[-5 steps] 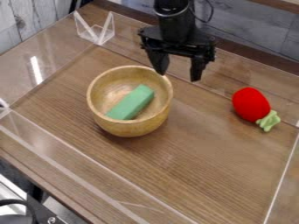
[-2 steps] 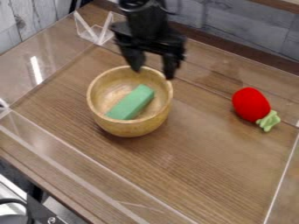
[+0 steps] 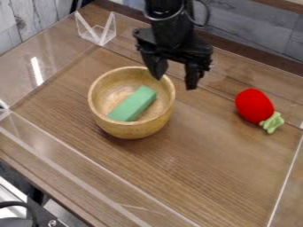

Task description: Move the red fruit to the right

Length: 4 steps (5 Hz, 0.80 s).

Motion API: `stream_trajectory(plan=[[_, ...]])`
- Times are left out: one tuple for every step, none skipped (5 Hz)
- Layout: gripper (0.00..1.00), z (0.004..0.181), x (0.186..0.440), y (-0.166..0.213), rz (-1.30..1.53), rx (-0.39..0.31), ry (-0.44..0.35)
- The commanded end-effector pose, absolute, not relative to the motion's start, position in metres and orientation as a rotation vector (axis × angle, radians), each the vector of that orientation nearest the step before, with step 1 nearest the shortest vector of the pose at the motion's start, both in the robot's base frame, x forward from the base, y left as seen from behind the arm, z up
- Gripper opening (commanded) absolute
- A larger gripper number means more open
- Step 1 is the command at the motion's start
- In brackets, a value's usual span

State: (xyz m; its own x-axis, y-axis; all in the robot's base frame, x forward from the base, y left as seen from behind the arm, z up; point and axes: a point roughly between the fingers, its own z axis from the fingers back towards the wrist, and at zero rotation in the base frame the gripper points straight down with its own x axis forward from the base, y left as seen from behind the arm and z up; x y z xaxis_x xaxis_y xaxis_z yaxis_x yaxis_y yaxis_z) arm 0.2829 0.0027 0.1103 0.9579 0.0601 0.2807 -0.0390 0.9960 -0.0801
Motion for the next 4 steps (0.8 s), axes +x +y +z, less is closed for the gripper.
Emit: stream_trajectory(plan=[[1.00,0.113,0.287,0.012,0.050,-0.064,-0.325],[1.00,0.108,0.291,0.013,0.056,-0.052,-0.333],[1.00,0.103,0.295,0.011,0.062,-0.042,-0.336],[1.00,0.100,0.301,0.016,0.115,-0.028,-0.336]])
